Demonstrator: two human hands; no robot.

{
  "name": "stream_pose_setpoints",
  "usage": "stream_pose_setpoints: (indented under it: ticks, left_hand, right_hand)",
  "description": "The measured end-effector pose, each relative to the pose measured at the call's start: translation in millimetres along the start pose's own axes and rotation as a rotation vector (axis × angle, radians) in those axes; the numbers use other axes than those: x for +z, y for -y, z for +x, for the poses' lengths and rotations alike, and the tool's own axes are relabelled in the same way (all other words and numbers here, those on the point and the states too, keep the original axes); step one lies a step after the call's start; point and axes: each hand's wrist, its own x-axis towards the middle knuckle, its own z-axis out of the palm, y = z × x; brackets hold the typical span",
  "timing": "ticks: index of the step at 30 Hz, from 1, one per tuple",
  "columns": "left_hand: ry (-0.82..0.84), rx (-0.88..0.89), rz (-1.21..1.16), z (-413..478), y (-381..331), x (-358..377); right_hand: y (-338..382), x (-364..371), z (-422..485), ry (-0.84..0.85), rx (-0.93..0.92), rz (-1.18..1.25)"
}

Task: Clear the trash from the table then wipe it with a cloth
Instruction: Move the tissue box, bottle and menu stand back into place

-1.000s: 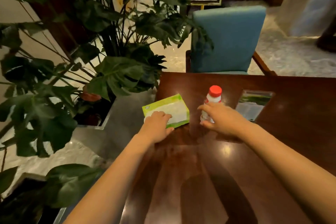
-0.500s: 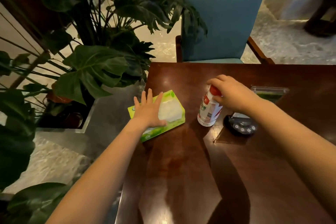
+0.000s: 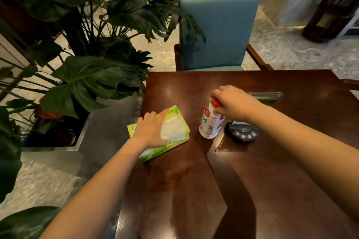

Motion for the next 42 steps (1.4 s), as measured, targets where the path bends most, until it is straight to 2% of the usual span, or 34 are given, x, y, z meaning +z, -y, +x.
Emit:
stream_pose_setpoints:
  ticks: [8, 15, 22, 42]
  left_hand:
    - [0.001, 0.107, 0.03, -60, -27, 2]
    - [0.025, 0.144, -0.053, -125, -56, 16]
    - [0.056, 0.158, -0.006, -167, -79, 32]
    - [0.254, 0.133, 0.054, -165, -84, 28]
  right_hand:
    - [7, -2, -51, -0.025, -0.031, 0.086]
    - [6, 5, -107, 0.022, -0.05, 0.093]
    - [6, 18, -158, 0.055, -0.047, 0.089]
    - [12, 36, -197, 0.041, -0.076, 0.107]
